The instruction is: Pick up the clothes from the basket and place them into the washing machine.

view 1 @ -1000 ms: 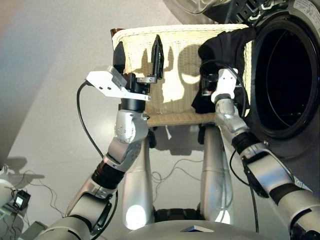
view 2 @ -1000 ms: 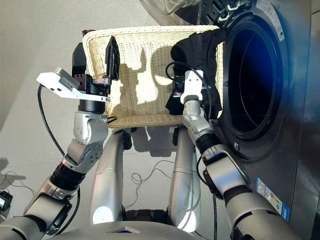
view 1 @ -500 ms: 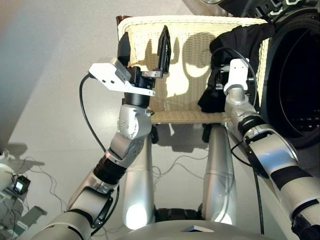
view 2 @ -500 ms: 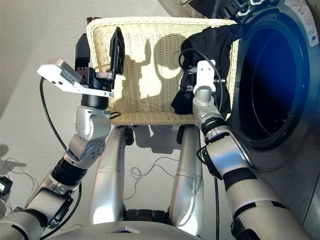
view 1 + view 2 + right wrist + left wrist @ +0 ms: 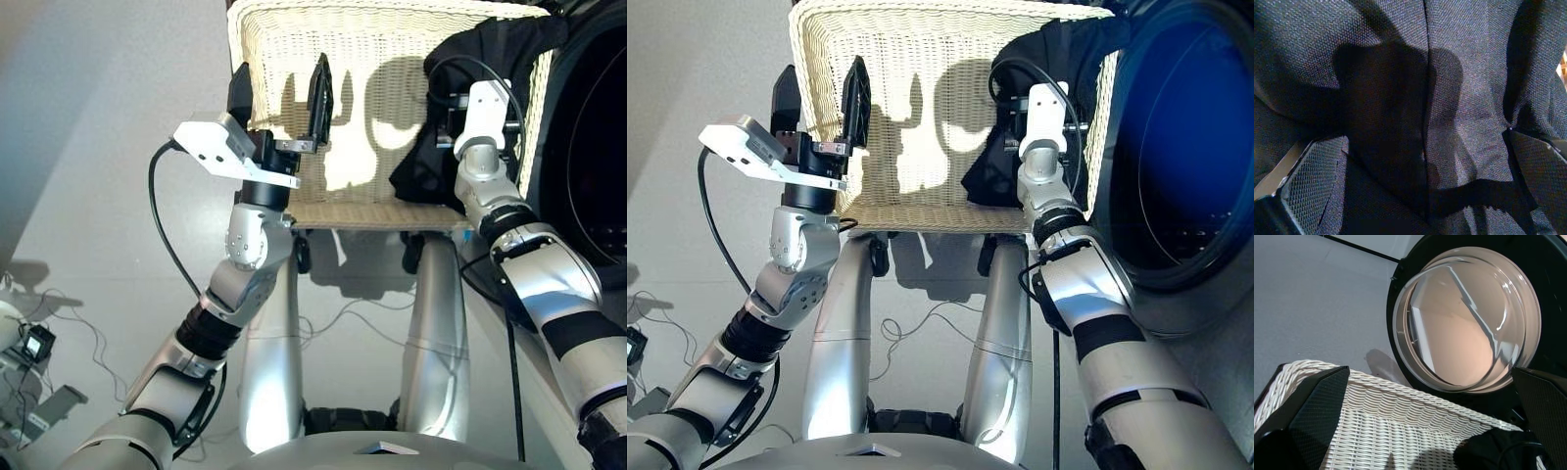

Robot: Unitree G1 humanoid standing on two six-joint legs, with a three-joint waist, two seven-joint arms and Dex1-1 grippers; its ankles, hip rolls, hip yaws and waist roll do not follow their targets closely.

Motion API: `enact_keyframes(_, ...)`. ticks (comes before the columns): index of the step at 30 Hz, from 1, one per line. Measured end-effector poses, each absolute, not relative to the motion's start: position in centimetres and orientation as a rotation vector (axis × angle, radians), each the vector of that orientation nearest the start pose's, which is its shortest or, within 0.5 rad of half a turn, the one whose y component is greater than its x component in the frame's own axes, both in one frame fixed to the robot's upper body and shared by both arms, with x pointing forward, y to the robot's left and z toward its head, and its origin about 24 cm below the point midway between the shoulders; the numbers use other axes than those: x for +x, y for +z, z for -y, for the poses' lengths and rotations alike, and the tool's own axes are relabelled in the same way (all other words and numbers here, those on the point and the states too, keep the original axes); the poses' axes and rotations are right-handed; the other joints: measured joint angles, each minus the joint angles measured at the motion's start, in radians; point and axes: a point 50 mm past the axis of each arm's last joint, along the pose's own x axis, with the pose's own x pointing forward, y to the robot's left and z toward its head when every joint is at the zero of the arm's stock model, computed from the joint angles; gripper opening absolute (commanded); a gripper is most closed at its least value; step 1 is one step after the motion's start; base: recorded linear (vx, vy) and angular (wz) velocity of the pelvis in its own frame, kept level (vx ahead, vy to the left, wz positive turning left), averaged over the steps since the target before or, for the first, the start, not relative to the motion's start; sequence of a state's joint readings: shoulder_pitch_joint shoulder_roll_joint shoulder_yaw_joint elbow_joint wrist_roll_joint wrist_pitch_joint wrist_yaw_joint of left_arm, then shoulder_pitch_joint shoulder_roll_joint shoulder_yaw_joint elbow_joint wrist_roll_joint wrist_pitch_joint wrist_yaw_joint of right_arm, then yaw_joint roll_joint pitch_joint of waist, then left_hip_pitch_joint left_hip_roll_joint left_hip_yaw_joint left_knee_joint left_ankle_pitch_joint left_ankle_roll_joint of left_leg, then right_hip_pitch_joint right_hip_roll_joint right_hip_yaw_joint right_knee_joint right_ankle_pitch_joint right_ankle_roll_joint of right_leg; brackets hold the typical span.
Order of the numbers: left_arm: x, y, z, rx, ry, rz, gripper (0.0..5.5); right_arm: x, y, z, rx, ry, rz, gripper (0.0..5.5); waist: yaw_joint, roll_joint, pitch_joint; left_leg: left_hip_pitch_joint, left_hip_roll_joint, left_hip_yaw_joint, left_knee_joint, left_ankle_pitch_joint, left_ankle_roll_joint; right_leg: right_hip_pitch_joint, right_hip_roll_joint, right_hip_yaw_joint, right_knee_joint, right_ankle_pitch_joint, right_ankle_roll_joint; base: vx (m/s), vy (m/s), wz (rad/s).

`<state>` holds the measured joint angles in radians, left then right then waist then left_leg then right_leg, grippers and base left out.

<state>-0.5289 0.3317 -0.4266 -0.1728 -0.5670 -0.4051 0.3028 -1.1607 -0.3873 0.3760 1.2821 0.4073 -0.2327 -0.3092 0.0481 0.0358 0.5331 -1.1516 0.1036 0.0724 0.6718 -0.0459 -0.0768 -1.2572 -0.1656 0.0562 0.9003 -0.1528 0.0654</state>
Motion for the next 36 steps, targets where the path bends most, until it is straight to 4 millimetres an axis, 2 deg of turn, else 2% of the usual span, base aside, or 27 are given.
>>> enact_keyframes(1,27.6,22.1,-9.0,-0.398,-0.350,0.777,5.50,41.9,17.9,19.9,-0.248,-0.286,0.131,0.09,0.001,0.000,0.000,0.000,0.000,0.001,-0.004,0.000,0.000,-0.001,0.000,0.000,-0.003,0.000,0.000,0.000,0.000,0.000)
enact_keyframes(2,27.6,22.2,-9.0,-0.397,-0.352,0.779,5.50,41.9,17.9,19.7,-0.247,-0.276,0.131,0.00,0.005,0.000,0.000,-0.001,0.000,0.002,-0.005,0.000,0.000,-0.004,0.000,0.000,-0.004,0.000,0.000,0.000,0.000,0.000)
enact_keyframes(7,27.6,22.4,-9.0,-0.398,-0.350,0.785,5.50,42.0,17.6,18.3,-0.234,-0.239,0.131,0.00,0.009,0.000,0.000,-0.005,-0.001,0.004,0.000,0.000,0.000,-0.005,-0.001,0.002,-0.003,0.002,-0.002,0.000,0.000,0.000)
enact_keyframes(10,27.6,22.3,-9.1,-0.400,-0.340,0.783,5.50,41.9,17.6,18.3,-0.205,-0.239,0.152,0.00,0.008,0.000,0.000,-0.006,0.001,0.003,0.030,0.001,0.001,0.000,0.000,0.003,0.014,-0.001,0.001,0.000,0.000,0.000)
enact_keyframes(12,27.6,22.4,-9.1,-0.400,-0.339,0.784,5.50,41.6,17.4,18.1,-0.150,-0.220,0.179,0.00,-0.001,0.000,0.000,-0.004,0.000,0.006,0.031,-0.001,-0.001,0.004,-0.001,0.004,0.010,-0.005,0.005,0.000,0.000,0.000)
enact_keyframes(15,27.6,22.4,-9.5,-0.405,-0.315,0.790,5.50,40.4,16.6,18.4,-0.061,-0.188,0.233,0.00,-0.002,-0.001,0.001,-0.003,-0.001,0.008,0.047,-0.008,-0.001,0.011,0.000,0.000,0.010,-0.006,0.005,0.000,0.000,0.000)
enact_keyframes(18,27.6,22.1,-10.4,-0.403,-0.273,0.789,5.50,38.5,15.9,18.6,0.008,-0.146,0.288,0.00,-0.015,-0.004,0.003,0.009,-0.003,0.008,0.047,-0.012,-0.001,0.026,-0.003,-0.002,0.007,-0.009,0.007,0.000,0.000,0.000)
enact_keyframes(22,27.5,21.4,-11.2,-0.400,-0.239,0.779,5.50,35.9,14.0,20.3,0.085,-0.173,0.325,0.00,-0.049,-0.011,0.003,0.045,-0.002,0.001,0.034,-0.021,0.007,0.068,-0.008,-0.005,0.000,-0.024,0.011,0.000,0.000,0.000)
enact_keyframes(26,27.3,21.1,-11.5,-0.401,-0.225,0.772,5.50,34.1,13.3,22.5,0.136,-0.264,0.365,0.00,-0.070,-0.023,0.003,0.064,-0.002,0.002,0.008,-0.020,0.009,0.086,-0.008,-0.008,-0.022,-0.022,0.014,0.000,0.000,0.000)
enact_keyframes(30,27.2,20.9,-11.9,-0.385,-0.204,0.775,5.50,33.2,14.1,24.7,0.149,-0.413,0.425,0.00,-0.077,-0.026,0.004,0.066,0.000,0.002,0.001,-0.015,0.010,0.090,-0.003,-0.010,-0.036,-0.015,0.018,0.000,0.000,0.000)
enact_keyframes(36,27.3,21.3,-12.3,-0.389,-0.175,0.793,5.50,33.3,16.7,26.2,0.102,-0.626,0.537,0.00,-0.073,-0.026,0.004,0.084,-0.001,-0.001,0.002,-0.017,0.003,0.117,-0.003,-0.023,-0.054,-0.010,0.013,0.000,0.000,0.000)
